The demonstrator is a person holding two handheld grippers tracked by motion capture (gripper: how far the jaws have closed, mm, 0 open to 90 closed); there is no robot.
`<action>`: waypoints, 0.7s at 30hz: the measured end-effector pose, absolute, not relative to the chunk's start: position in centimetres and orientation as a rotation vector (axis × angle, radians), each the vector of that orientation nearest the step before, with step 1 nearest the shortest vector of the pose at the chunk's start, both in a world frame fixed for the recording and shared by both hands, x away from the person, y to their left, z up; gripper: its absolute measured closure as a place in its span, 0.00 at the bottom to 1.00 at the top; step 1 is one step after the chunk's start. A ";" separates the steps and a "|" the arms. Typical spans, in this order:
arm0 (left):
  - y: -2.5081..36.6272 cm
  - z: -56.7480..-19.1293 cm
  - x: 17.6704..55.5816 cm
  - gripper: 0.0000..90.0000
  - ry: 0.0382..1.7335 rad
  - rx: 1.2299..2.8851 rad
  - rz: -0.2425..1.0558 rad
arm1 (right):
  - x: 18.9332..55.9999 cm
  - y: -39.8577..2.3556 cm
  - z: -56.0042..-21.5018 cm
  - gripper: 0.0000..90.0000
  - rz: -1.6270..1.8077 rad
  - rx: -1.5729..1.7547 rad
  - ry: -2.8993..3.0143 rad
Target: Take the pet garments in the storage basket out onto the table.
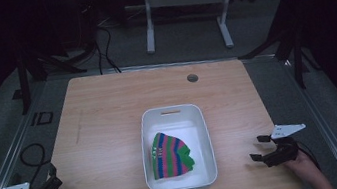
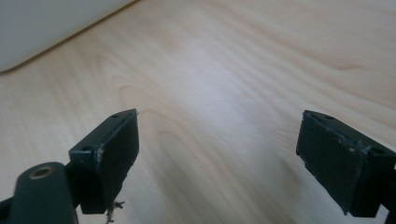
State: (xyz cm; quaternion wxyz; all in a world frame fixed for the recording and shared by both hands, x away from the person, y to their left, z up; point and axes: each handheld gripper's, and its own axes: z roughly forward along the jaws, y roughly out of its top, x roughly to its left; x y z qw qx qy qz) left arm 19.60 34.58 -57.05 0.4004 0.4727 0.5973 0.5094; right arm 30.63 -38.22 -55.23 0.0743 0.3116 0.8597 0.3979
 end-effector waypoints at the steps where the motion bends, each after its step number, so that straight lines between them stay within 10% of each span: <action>1: 34.5 -57.0 19.6 0.01 1.507 1.200 1.289 | 30.7 -37.9 -55.3 0.15 1.173 0.921 2.599; 21: 34.2 -57.1 19.4 0.01 1.476 1.211 1.286 | 31.4 -31.6 -50.6 0.16 1.145 0.740 2.780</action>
